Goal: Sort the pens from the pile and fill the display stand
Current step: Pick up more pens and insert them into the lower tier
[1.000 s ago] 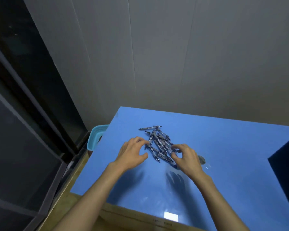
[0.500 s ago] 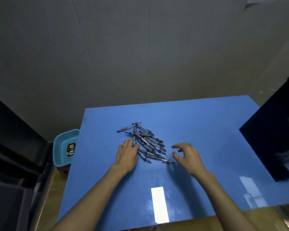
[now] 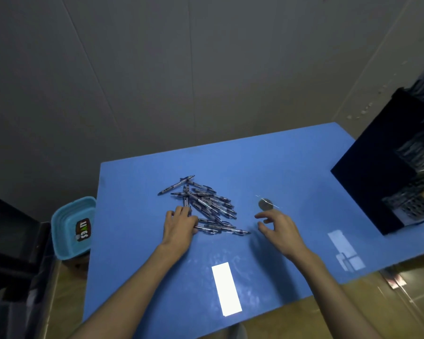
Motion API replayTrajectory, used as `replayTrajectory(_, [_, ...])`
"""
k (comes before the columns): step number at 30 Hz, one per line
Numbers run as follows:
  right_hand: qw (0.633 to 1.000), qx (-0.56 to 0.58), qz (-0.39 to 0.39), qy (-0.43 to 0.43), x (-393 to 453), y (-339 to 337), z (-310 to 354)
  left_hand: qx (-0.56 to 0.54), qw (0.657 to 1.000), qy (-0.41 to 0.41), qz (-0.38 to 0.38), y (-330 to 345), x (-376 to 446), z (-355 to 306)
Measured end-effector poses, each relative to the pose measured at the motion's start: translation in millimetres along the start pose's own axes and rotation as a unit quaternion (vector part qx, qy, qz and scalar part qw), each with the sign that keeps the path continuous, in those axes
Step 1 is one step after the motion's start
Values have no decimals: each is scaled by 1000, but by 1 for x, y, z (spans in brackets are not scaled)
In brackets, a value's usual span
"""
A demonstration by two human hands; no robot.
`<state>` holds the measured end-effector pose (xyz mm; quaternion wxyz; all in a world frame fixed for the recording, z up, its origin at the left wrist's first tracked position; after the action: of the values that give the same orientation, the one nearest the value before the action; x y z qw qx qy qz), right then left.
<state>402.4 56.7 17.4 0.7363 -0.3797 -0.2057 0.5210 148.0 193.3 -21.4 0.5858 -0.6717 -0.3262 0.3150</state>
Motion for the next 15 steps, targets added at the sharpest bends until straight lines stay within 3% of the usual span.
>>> replayTrajectory(5, [1000, 1, 0, 11, -7, -4, -8, -68, 995, 72, 27, 8, -5, -28])
replayTrajectory(10, [1000, 3, 1, 19, -9, -9, -20, -99, 993, 61, 4, 5, 2, -43])
replayTrajectory(15, [1000, -1, 2, 24, -8, -11, -24, -83, 994, 58, 32, 7, 5, -47])
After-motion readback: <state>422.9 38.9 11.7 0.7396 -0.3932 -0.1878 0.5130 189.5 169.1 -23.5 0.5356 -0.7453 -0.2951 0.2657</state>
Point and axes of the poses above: each hand's wrist, its own x-axis towards the middle knuckle, its own y-axis out of the palm, z = x × y, the point moved 4 cm from there along x, towards the middle knuckle, and after that the axes turned 2 degrees about x, right-handed, at the moved point
